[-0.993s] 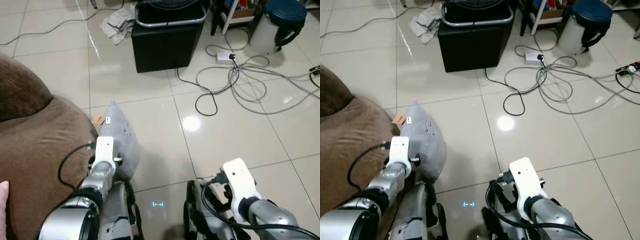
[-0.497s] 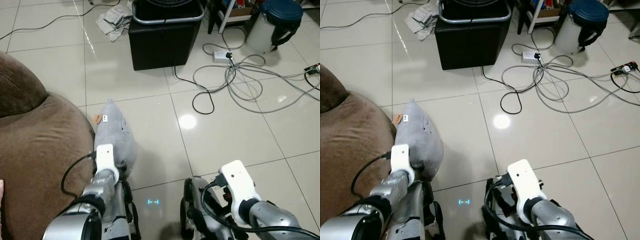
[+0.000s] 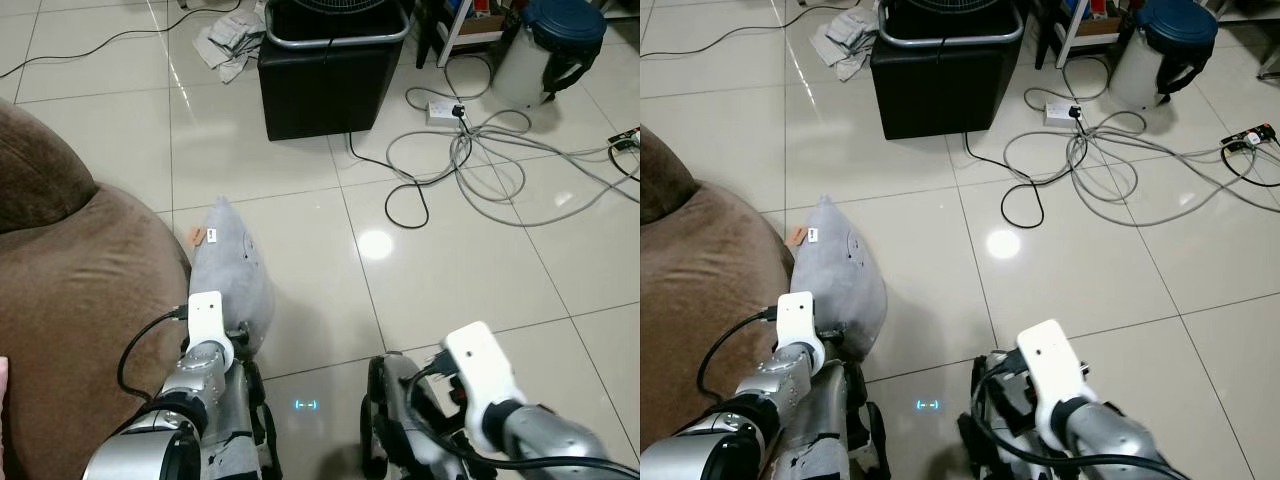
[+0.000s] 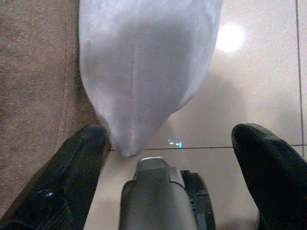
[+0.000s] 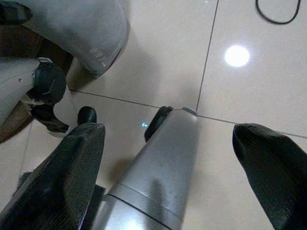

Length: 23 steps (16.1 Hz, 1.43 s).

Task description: Move the pillow to the sofa from floor

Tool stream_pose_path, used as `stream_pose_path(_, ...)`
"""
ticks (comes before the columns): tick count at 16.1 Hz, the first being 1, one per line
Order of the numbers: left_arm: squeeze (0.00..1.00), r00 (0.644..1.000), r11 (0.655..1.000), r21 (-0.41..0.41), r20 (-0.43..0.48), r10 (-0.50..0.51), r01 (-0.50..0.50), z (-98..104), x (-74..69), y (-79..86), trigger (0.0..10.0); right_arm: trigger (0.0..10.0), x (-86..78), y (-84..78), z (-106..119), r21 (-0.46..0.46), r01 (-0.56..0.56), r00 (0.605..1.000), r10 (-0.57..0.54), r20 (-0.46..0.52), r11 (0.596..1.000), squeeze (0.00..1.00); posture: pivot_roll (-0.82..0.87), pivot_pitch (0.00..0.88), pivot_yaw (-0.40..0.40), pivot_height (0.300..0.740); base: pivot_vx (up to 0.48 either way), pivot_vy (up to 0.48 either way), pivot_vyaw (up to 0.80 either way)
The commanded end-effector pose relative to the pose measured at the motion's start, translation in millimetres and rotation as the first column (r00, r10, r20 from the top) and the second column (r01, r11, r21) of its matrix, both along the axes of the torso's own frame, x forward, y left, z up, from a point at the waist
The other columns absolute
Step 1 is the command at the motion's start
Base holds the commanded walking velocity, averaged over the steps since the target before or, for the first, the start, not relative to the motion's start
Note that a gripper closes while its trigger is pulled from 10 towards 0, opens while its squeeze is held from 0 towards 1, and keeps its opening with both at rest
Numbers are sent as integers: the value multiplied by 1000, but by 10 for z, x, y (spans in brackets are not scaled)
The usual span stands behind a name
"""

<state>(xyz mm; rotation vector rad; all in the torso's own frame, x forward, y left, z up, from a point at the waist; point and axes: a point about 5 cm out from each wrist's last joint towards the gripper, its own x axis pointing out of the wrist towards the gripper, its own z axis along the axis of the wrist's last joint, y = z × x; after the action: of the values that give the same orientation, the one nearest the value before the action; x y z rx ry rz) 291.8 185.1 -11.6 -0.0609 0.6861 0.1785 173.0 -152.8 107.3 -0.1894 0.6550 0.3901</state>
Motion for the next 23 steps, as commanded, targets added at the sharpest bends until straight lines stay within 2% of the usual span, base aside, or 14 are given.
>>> stream_pose_path(1, 0, 1000, 1000, -14, -20, 4, -4, -62, -65, -10, 10000, 10000, -58, -39, -5, 5, 5, 1000, -4, -21, 1000, 0, -229, 310, -37, 577, 0, 0, 0)
stream_pose_path(6, 0, 1000, 1000, -1, 1, -7, 7, -39, -43, -13, 10000, 10000, -85, -51, 28, 14, 5, 1000, -5, -11, 1000, 0, -228, 311, -40, 573, 0, 0, 0)
stream_pose_path(10, 0, 1000, 997, 82, 15, -1, 0, -28, -56, 85, 10000, 10000, -92, 88, 87, 34, -4, 1000, 4, 4, 999, 0, -234, 313, -40, 573, 0, 0, 0)
stream_pose_path(12, 0, 1000, 995, 96, 3, -14, 13, -44, -73, 85, 10000, 10000, -98, 125, 118, 37, -7, 1000, 7, 9, 999, 0, -237, 314, -42, 573, 0, 0, 0)
stream_pose_path(13, 0, 1000, 995, 100, -5, -20, 21, -54, -82, 79, 9608, 10000, -106, 138, 139, 38, -8, 1000, 8, 11, 999, 0, -238, 316, -44, 573, 0, 0, 0)
stream_pose_path(14, 0, 1000, 995, 101, -10, -22, 23, -61, -88, 76, 588, 10000, -112, 144, 156, 38, -8, 1000, 8, 13, 999, 0, -238, 316, -44, 573, 0, 0, 0)
stream_pose_path(15, 0, 1000, 994, 105, -18, -23, 25, -69, -96, 75, 0, 10000, -117, 150, 172, 38, -8, 1000, 8, 14, 999, 0, -238, 316, -44, 573, 0, 0, 0)
stream_pose_path(19, 0, 999, 996, 83, -24, -31, 33, -91, -118, 63, 0, 10000, -107, 130, 220, 34, -7, 1000, 6, 11, 999, 0, -236, 308, -46, 573, 0, 0, 0)
stream_pose_path(23, 0, 999, 997, 56, -11, -43, 44, -82, -105, 48, 0, 10000, -119, 65, 104, 47, -17, 999, 19, -33, 999, 0, -234, 296, -44, 573, 0, 0, 0)
